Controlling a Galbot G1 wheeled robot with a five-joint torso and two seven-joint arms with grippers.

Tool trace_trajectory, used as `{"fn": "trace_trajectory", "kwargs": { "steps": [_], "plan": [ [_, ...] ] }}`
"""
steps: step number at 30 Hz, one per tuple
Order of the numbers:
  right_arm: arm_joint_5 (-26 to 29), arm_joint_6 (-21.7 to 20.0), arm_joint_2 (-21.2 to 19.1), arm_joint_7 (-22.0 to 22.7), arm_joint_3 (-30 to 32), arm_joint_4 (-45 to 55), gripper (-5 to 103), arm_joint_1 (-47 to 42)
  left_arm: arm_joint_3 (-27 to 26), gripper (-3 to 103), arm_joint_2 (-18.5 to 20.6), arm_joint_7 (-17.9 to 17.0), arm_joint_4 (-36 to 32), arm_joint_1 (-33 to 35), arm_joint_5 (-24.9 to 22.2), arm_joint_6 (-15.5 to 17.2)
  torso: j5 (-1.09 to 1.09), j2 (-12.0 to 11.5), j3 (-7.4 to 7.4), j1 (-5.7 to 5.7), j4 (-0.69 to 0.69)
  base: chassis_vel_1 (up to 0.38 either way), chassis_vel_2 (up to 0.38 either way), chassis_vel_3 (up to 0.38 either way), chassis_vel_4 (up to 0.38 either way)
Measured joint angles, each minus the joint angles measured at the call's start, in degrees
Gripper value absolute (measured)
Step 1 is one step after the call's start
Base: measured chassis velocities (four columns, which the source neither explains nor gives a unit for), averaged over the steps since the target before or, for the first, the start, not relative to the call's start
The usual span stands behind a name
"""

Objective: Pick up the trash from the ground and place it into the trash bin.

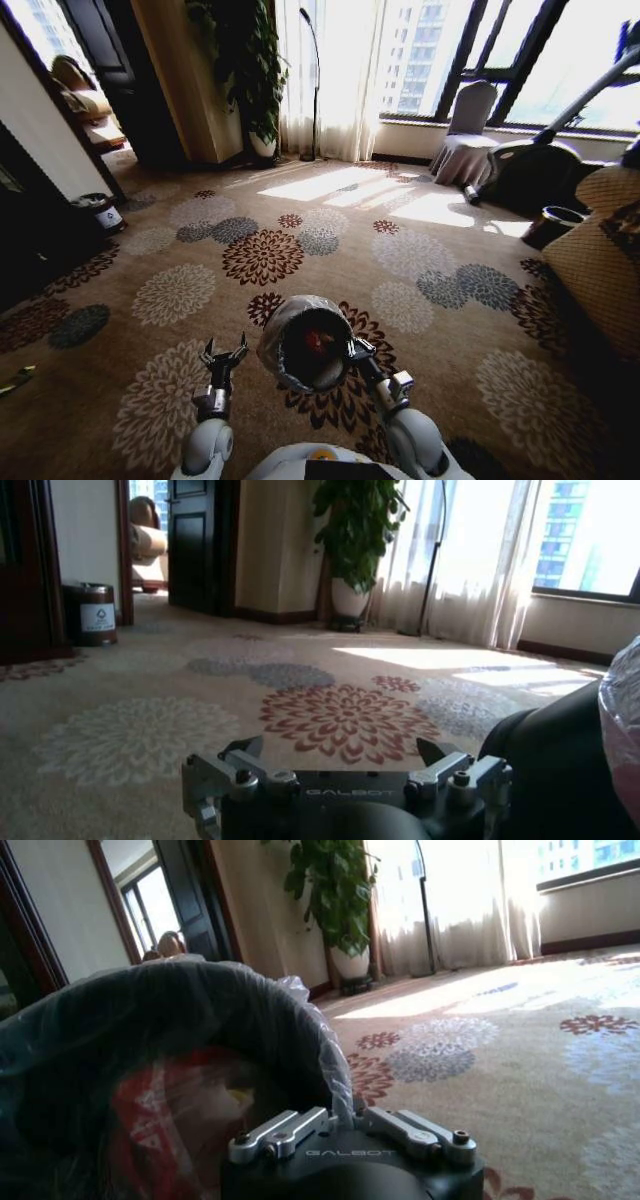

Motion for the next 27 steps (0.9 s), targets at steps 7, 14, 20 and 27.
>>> {"fn": "trace_trajectory", "kwargs": {
  "steps": [7, 14, 20, 27],
  "plan": [
    [-0.2, 0.1, 1.0, -0.1, -0.7, -1.5, 1, 1.1, -0.2, 100, 0.7, 0.0, 1.2, -0.6, -0.9, 0.0, 0.01, 0.0, 0.0, 0.0, 0.0, 0.256, -0.194, -0.255, 0.202],
    [0.5, 0.7, 0.6, 0.1, -0.9, -2.1, 1, 1.4, 0.2, 100, 0.6, 0.3, 2.7, -1.4, -1.1, -0.1, -0.02, 0.0, -0.04, -0.05, 0.02, 0.337, -0.14, -0.337, 0.143],
    [0.5, 1.4, -0.2, -0.2, -0.6, -2.1, 1, 1.3, 1.0, 100, -0.1, 0.9, 3.3, -1.9, -0.9, -0.1, 0.01, 0.0, 0.01, -0.01, 0.01, 0.09, -0.02, -0.082, 0.036],
    [0.5, 1.5, -0.4, -0.2, -0.8, -2.0, 1, 1.0, 0.7, 100, -0.4, 1.0, 3.6, -2.1, -1.1, -0.2, 0.01, 0.0, 0.01, 0.01, 0.0, -0.009, 0.048, 0.007, -0.052]
  ]
}}
